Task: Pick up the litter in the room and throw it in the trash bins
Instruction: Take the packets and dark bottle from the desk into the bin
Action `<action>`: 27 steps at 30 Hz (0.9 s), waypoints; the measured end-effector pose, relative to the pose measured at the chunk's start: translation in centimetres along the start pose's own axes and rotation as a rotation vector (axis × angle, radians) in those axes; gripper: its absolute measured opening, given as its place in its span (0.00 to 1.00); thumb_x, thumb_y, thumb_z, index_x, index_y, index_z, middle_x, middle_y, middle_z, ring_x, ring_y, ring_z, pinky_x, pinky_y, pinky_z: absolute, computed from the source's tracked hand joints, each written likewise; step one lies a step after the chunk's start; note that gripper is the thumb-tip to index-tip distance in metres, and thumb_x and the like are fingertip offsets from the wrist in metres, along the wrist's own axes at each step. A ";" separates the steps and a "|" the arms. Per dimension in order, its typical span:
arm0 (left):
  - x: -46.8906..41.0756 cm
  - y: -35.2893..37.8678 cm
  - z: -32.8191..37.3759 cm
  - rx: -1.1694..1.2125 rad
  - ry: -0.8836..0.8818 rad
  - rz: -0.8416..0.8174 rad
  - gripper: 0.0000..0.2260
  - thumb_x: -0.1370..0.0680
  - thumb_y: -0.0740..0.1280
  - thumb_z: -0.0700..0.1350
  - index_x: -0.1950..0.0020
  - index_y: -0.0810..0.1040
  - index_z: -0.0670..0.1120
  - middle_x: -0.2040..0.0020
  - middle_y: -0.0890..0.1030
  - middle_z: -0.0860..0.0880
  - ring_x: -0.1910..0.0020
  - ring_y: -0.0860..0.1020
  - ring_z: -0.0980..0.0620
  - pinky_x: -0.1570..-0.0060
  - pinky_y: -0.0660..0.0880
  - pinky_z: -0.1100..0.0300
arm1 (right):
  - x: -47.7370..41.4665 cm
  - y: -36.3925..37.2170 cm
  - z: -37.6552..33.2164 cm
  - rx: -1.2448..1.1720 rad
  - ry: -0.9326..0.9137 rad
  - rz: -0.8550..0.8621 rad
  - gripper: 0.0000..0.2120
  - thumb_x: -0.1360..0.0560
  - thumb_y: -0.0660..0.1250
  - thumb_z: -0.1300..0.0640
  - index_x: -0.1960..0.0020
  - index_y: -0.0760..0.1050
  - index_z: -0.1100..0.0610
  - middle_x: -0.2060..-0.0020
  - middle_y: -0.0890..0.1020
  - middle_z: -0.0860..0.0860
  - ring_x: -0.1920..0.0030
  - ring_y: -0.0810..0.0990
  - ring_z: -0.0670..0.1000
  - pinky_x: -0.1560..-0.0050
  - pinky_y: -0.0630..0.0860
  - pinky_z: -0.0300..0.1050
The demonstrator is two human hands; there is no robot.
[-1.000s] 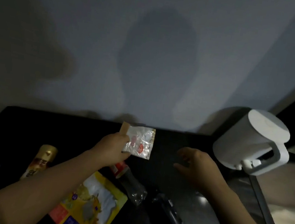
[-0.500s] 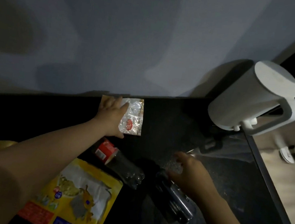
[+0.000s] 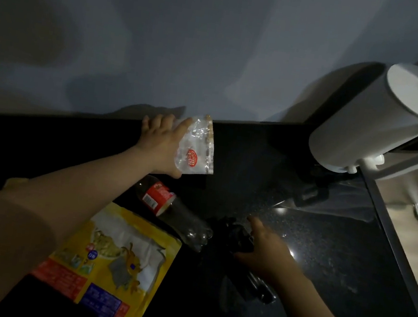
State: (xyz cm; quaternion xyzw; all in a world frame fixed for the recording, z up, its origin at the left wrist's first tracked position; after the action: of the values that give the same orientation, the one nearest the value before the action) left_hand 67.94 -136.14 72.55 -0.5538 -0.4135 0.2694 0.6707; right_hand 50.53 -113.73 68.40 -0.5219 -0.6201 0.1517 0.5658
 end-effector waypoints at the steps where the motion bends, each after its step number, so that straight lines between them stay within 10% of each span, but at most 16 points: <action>1: 0.9 -0.9 -0.3 0.027 -0.013 0.016 0.59 0.43 0.76 0.62 0.24 0.41 0.55 0.28 0.55 0.41 0.28 0.55 0.38 0.28 0.51 0.37 | -0.1 0.2 -0.1 -0.005 -0.004 -0.006 0.38 0.31 0.72 0.47 0.27 0.58 0.51 0.38 0.76 0.54 0.40 0.76 0.53 0.45 0.75 0.44; 16: 18.9 -7.5 -3.7 0.119 -0.161 0.198 0.55 0.45 0.69 0.70 0.26 0.43 0.60 0.32 0.60 0.46 0.31 0.58 0.42 0.30 0.58 0.43 | 0.9 -3.1 -3.2 -0.096 -0.117 0.120 0.25 0.33 0.75 0.52 0.41 0.70 0.57 0.48 0.78 0.56 0.51 0.78 0.55 0.51 0.79 0.51; 21: 23.1 -0.9 -3.8 0.114 -0.220 -0.007 0.57 0.50 0.56 0.83 0.28 0.42 0.62 0.32 0.59 0.48 0.33 0.58 0.43 0.31 0.57 0.42 | 2.3 -4.5 -4.8 -0.108 -0.195 0.160 0.28 0.34 0.75 0.49 0.38 0.71 0.54 0.48 0.77 0.54 0.51 0.78 0.53 0.50 0.79 0.50; 27: 24.4 7.4 -3.1 0.106 -0.164 -0.332 0.64 0.47 0.74 0.70 0.28 0.31 0.60 0.25 0.46 0.49 0.25 0.45 0.43 0.29 0.48 0.41 | 3.1 -5.1 -5.5 -0.167 -0.216 0.172 0.25 0.35 0.76 0.50 0.41 0.72 0.52 0.49 0.78 0.52 0.51 0.79 0.52 0.49 0.80 0.51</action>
State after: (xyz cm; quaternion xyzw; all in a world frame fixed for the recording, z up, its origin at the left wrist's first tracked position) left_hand 83.83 -116.02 71.54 -0.4183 -0.5375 0.2208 0.6981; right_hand 53.39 -115.46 75.84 -0.5990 -0.6408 0.2029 0.4353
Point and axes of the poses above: each hand's wrist, its own x-axis away from the middle knuckle, its own y-axis out of the palm, z = x × y, the point moved 10 cm from there along -x, towards the middle knuckle
